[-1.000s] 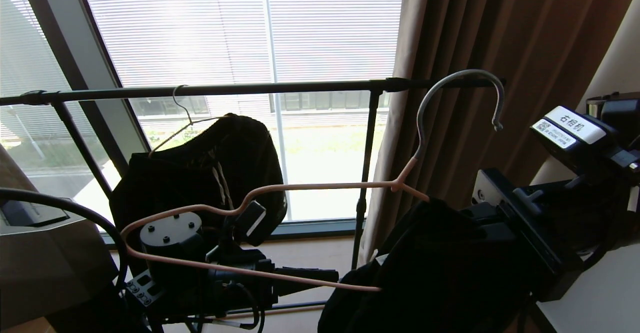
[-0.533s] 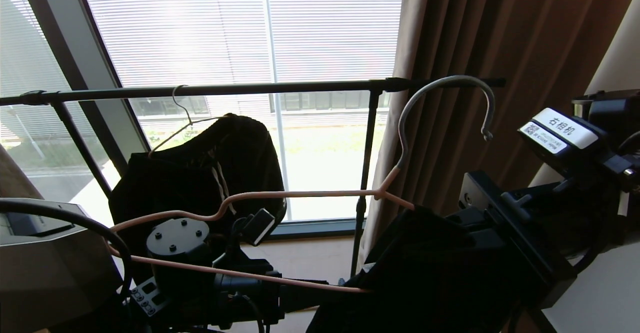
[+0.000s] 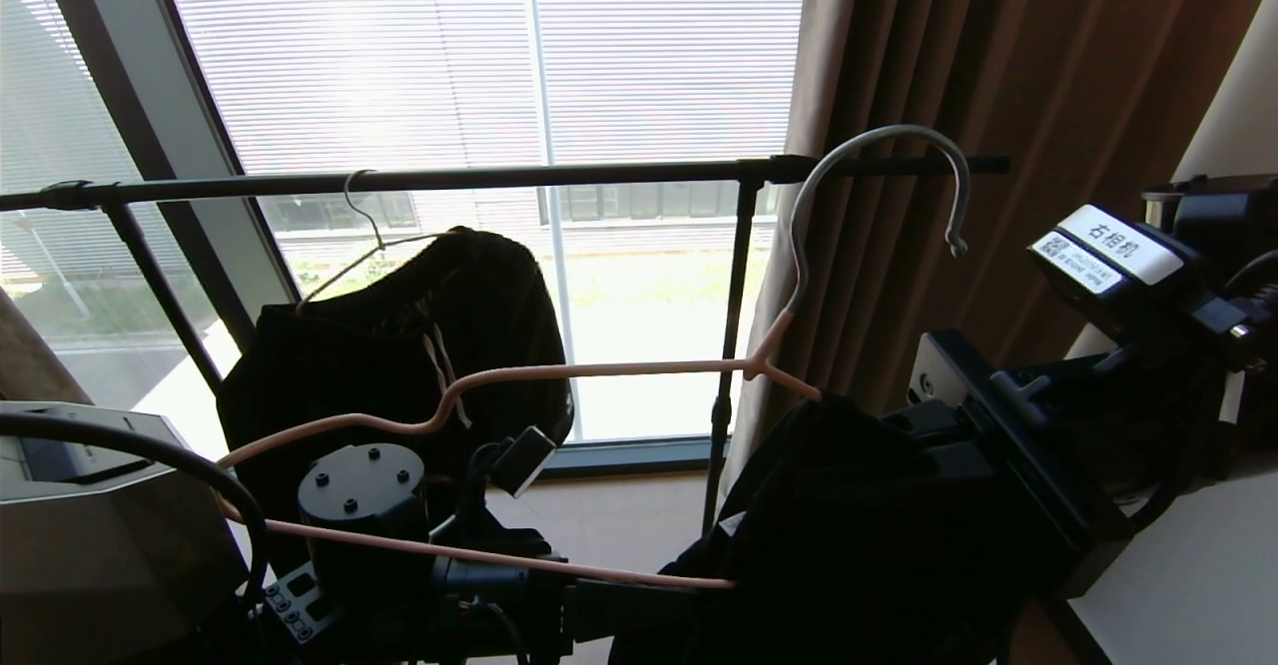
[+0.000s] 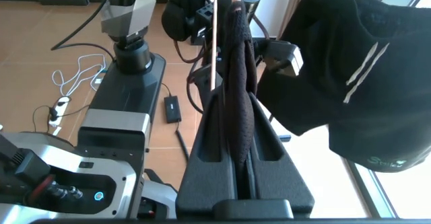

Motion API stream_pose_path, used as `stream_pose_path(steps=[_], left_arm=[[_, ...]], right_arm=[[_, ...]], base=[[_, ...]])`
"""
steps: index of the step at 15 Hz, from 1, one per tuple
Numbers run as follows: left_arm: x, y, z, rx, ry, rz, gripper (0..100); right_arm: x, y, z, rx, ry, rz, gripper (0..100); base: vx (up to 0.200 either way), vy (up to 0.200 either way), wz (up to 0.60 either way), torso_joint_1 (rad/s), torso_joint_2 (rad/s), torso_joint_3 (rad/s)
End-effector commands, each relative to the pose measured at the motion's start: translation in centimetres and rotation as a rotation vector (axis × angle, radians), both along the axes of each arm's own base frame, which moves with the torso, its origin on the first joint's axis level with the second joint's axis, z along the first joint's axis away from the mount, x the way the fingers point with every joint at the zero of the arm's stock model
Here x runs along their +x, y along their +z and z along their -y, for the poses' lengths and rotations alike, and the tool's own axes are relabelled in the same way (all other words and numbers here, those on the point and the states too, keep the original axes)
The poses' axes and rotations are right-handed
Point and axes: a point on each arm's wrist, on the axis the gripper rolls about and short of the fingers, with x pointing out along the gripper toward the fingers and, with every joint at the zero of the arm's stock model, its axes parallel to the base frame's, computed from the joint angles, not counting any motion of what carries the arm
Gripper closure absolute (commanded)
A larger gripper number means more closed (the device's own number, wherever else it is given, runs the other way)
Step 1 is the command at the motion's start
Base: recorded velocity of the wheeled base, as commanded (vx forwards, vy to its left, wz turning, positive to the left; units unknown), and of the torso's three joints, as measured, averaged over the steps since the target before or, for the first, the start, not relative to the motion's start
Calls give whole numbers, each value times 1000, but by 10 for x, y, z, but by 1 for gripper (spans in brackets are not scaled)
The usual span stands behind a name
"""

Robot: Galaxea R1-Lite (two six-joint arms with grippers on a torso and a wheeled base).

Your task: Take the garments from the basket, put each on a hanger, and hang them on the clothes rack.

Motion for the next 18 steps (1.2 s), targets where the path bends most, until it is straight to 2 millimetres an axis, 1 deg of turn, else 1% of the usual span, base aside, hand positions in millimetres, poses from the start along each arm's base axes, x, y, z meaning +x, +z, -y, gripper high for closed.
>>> stream_pose_path(steps=[1,2,3,9,10,14,18], left_arm=[[1,-4,2,7,-2,-9,0],[2,-5,2,9,0,-12,0],[2,-5,2,9,1,-12,100],[2,-4,2,9,2,-3,100],[7,-3,-5,5,33,2,100],[19,5,-22,-12,106,29,100],[26,8,-30,-20,142,44,100]], right_arm=[[0,0,-1,1,3,1,100],[0,0,-1,1,4,1,100],[-1,0,-3,0,12,0,100],[-4,-3,-3,-1,18,-1,100],[-4,-5,2,-4,2,-8,100],[5,-12,36,-14,-140,-31,100],[7,-25,51,-32,-196,-67,100]], base=[[0,0,0,0,0,0],[0,0,0,0,0,0],[0,0,0,0,0,0],[0,0,0,0,0,0],[0,0,0,0,0,0],[0,0,0,0,0,0],[0,0,0,0,0,0]])
